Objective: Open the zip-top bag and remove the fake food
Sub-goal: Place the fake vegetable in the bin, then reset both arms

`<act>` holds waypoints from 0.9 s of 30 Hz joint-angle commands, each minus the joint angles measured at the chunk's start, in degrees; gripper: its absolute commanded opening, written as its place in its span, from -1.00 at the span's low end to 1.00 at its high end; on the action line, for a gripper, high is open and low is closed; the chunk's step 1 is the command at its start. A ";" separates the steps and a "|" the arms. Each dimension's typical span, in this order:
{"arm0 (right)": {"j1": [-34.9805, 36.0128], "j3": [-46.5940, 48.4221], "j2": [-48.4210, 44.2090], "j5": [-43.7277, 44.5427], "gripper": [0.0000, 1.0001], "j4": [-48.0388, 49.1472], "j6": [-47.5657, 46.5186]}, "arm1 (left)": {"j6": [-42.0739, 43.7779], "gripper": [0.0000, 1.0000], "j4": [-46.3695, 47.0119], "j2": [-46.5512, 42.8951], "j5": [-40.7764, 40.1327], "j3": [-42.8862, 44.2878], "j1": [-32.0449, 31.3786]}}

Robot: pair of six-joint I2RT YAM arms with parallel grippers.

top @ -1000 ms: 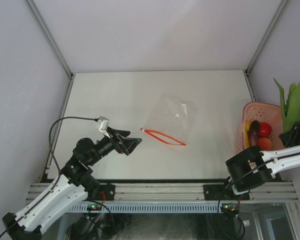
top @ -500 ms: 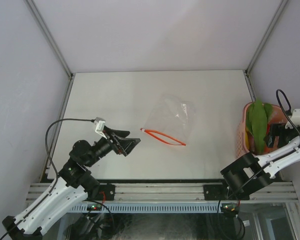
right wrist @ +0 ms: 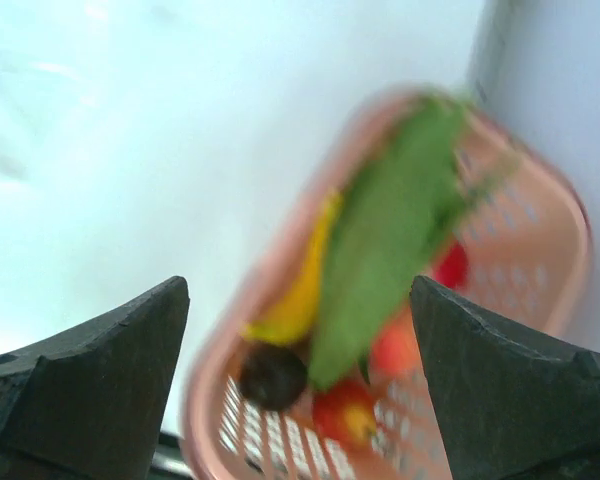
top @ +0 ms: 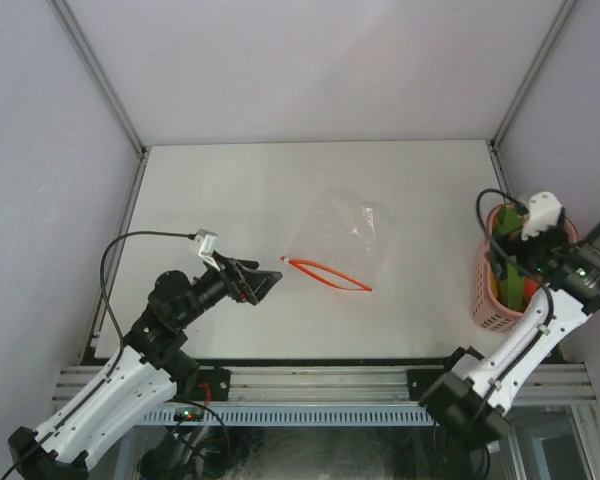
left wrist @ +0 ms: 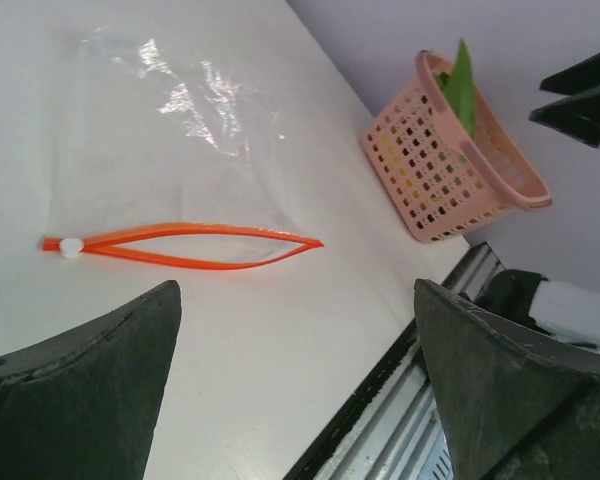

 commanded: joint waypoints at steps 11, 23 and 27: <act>72.06 17.19 11.17 21.47 0.82 16.97 32.69 | -18.61 1.00 18.13 16.29 25.64 7.61 34.67; 71.81 34.73 13.82 21.51 1.00 19.61 37.92 | 8.74 1.00 -21.12 13.78 11.76 39.34 38.88; 64.39 30.32 7.41 16.32 1.00 26.43 44.02 | 10.69 1.00 -24.92 12.92 13.23 44.12 38.94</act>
